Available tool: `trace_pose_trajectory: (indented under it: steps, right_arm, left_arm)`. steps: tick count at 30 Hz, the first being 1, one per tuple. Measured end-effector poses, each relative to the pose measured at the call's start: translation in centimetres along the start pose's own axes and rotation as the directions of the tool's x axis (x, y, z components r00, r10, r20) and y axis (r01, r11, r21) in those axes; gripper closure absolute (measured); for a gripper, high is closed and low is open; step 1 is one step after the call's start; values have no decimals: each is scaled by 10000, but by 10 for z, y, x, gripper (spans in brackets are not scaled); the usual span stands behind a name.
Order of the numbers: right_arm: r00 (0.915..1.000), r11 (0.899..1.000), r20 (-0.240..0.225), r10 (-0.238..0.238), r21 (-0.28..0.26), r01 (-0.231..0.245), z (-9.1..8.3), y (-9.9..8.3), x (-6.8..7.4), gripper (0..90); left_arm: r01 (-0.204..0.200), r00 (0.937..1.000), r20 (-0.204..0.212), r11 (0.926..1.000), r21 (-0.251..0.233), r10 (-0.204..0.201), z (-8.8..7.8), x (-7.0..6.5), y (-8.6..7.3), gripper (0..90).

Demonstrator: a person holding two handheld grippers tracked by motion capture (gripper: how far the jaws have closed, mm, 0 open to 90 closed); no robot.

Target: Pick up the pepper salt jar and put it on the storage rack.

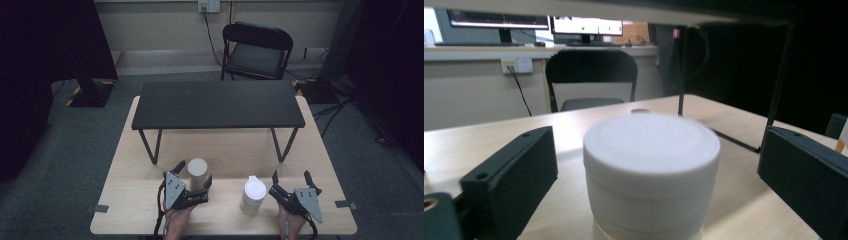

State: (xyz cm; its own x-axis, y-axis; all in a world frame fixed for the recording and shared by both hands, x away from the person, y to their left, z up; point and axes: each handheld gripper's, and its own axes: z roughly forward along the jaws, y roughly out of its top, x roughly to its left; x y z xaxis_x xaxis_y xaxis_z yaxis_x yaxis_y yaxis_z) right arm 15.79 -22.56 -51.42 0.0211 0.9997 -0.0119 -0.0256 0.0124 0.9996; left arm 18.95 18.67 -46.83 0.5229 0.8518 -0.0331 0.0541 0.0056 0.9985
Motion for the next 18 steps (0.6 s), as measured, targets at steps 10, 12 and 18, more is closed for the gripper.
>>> trace_pose_trajectory:
  steps: [10,12,18]
  right_arm:
    - [10000,10000,-1,0,1,0,0,0,0,14]
    - [10000,10000,-1,2,1,-2,0,0,0,14]
    - [10000,10000,-1,2,2,-2,0,0,0,14]
  left_arm:
    - [279,9995,-177,9985,465,-271,4,2,-4,161]
    - [384,9992,-83,9979,520,-380,5,4,-5,179]
    - [258,9997,-68,9984,495,-255,6,4,-6,289]
